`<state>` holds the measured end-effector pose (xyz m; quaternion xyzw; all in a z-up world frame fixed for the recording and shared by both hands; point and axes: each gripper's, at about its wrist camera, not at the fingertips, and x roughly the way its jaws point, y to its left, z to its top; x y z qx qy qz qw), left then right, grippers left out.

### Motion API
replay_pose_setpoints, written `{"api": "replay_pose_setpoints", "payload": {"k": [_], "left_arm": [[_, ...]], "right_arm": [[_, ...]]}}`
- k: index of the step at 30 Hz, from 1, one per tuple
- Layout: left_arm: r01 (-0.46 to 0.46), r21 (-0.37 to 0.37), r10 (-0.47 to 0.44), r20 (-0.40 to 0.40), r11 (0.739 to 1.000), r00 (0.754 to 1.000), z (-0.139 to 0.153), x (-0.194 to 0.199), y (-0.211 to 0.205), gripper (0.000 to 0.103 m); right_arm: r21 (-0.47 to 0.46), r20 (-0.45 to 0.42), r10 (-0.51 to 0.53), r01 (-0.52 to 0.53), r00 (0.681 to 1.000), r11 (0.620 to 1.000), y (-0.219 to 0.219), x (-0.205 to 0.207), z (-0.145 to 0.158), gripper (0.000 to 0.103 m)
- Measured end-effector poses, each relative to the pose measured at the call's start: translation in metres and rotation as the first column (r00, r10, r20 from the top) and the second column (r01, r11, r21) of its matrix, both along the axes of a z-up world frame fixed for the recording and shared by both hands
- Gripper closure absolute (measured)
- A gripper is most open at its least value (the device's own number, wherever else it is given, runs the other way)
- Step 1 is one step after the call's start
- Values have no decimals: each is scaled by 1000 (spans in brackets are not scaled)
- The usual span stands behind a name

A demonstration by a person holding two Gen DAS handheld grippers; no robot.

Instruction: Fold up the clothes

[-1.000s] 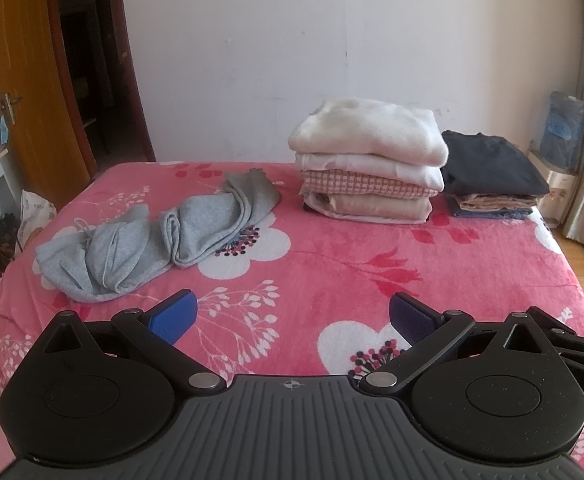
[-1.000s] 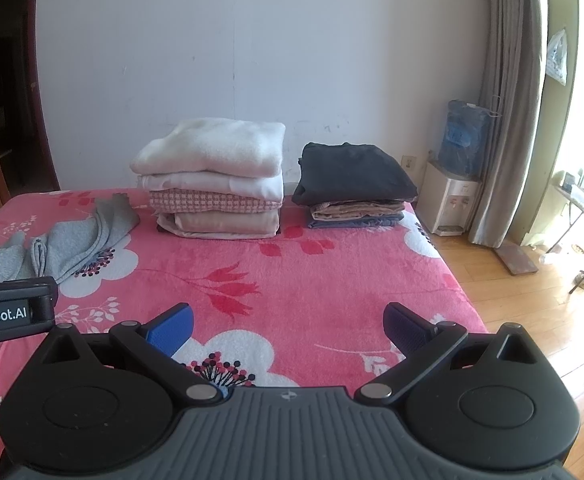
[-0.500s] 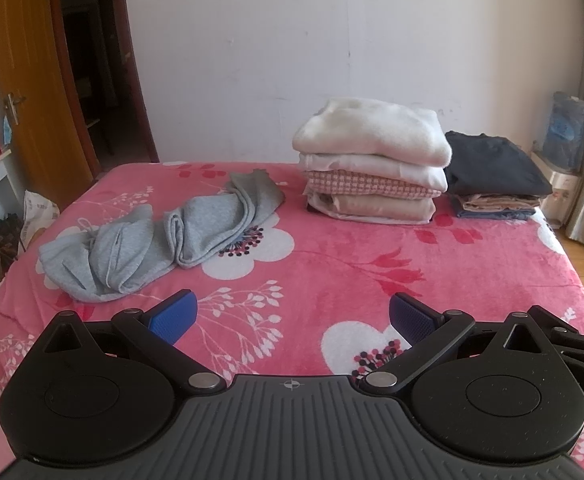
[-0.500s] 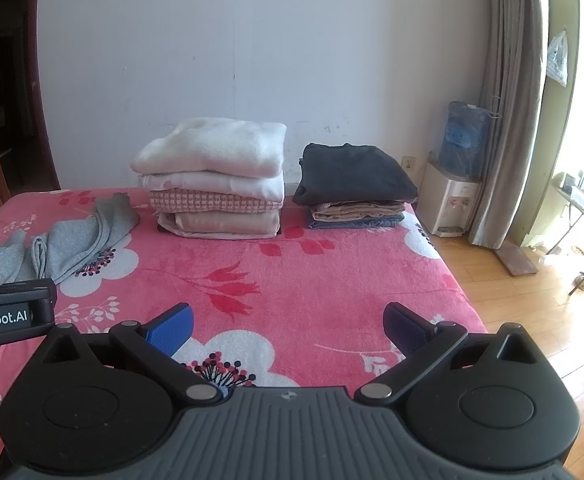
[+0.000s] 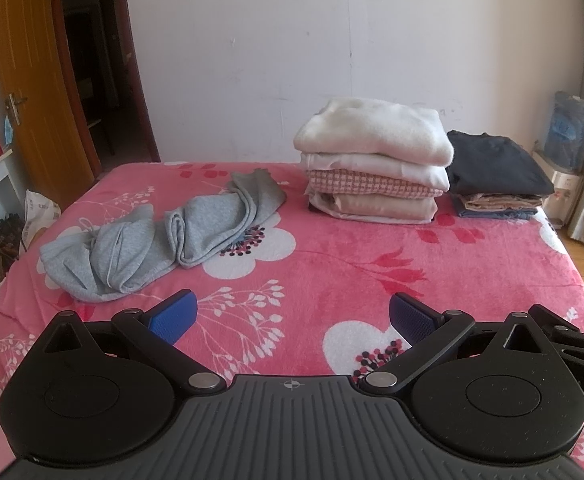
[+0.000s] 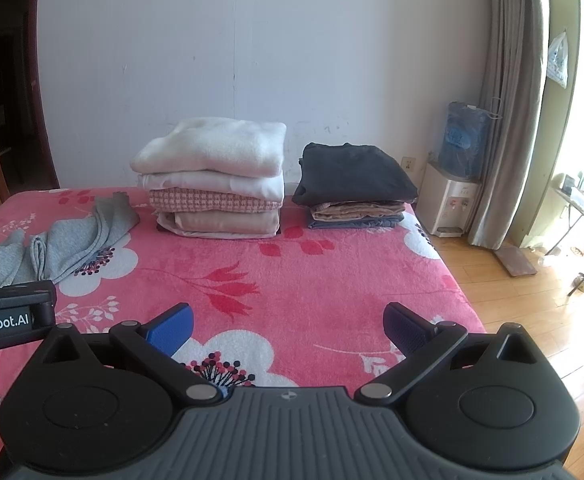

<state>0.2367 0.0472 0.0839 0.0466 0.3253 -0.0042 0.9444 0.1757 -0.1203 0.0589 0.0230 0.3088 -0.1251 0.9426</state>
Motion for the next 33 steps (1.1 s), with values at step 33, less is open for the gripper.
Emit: {"api": "replay_pose_setpoints", "payload": {"k": [33], "left_arm": [[-1, 4, 1, -5, 1000, 1000, -1, 2, 1, 0]], "right_arm": [[-2, -7, 8, -8, 1000, 1000, 4, 0, -2, 0]]}}
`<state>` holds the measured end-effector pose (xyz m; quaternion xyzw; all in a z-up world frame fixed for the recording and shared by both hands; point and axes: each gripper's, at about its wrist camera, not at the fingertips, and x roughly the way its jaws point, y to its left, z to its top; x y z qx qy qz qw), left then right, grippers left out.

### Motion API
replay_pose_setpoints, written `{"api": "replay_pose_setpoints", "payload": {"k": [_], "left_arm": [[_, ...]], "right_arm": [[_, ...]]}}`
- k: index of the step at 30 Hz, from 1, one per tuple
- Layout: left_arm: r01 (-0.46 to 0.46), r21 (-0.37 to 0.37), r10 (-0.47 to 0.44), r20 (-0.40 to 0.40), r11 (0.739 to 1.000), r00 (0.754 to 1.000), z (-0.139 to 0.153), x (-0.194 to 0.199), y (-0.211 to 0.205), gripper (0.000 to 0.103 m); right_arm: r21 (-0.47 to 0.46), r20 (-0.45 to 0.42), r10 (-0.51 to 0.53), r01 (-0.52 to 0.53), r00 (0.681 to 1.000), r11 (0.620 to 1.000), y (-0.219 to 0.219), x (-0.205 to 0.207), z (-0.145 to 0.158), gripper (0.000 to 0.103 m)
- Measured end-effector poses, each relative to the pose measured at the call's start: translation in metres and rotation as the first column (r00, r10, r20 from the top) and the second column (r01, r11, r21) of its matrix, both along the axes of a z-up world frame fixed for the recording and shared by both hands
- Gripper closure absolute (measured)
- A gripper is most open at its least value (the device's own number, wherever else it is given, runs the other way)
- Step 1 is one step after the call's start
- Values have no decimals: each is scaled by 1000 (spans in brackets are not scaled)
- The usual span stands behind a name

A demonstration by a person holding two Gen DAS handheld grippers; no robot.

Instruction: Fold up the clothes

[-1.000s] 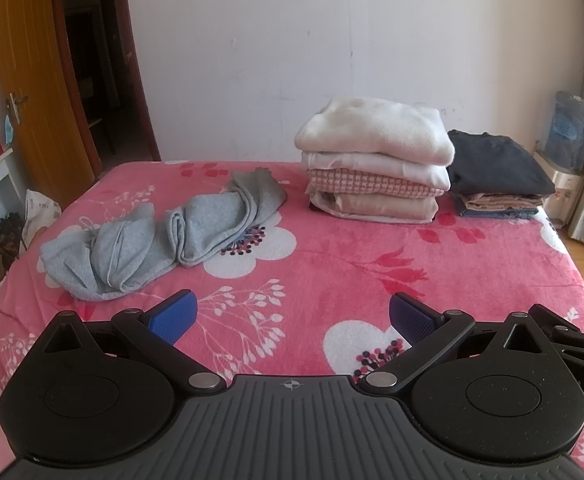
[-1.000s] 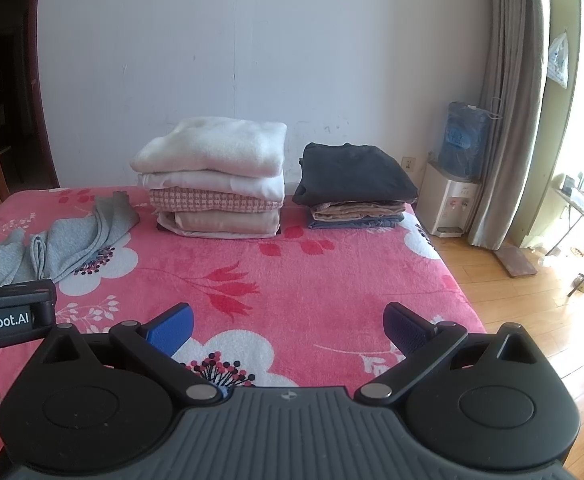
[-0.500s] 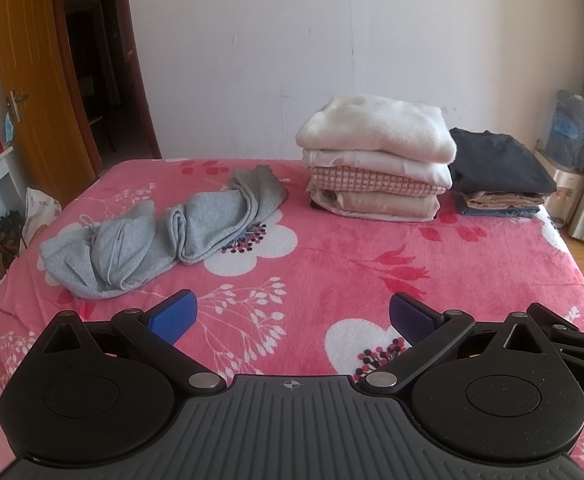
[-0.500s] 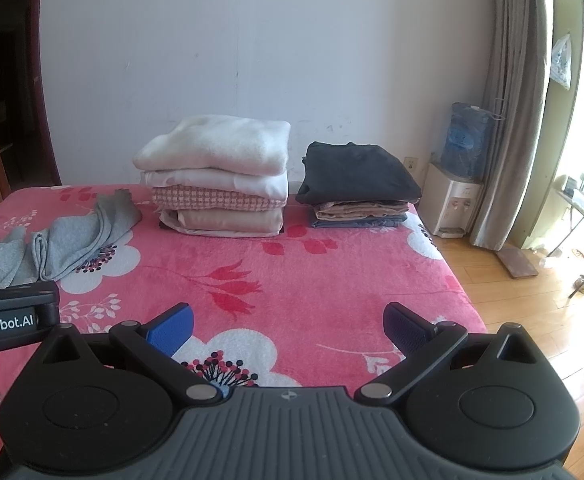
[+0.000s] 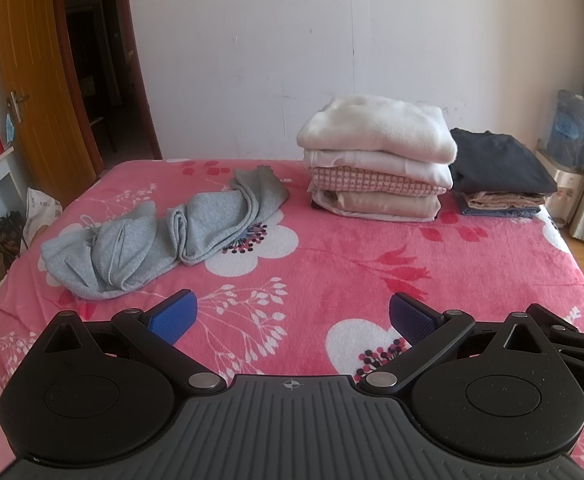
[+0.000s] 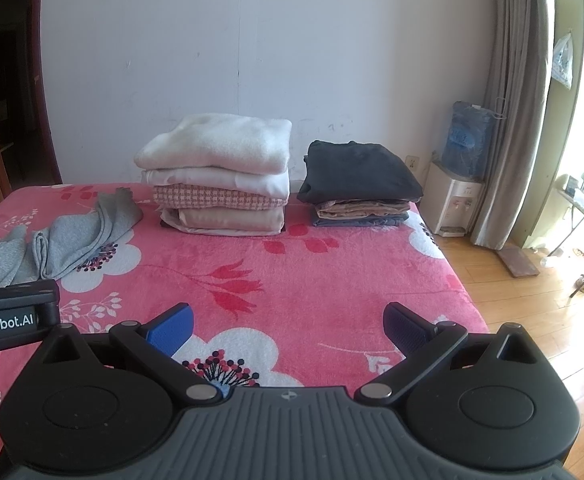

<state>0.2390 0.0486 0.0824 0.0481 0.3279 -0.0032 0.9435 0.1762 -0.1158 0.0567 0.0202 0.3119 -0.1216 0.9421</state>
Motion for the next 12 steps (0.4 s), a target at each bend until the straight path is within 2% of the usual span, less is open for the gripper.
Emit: {"api": "replay_pose_setpoints", "payload": {"k": [12], "left_arm": [[-1, 4, 1, 4, 1000, 1000, 1, 0, -2, 0]], "right_arm": [[2, 4, 1, -1, 1000, 1000, 0, 0, -1, 0]]}}
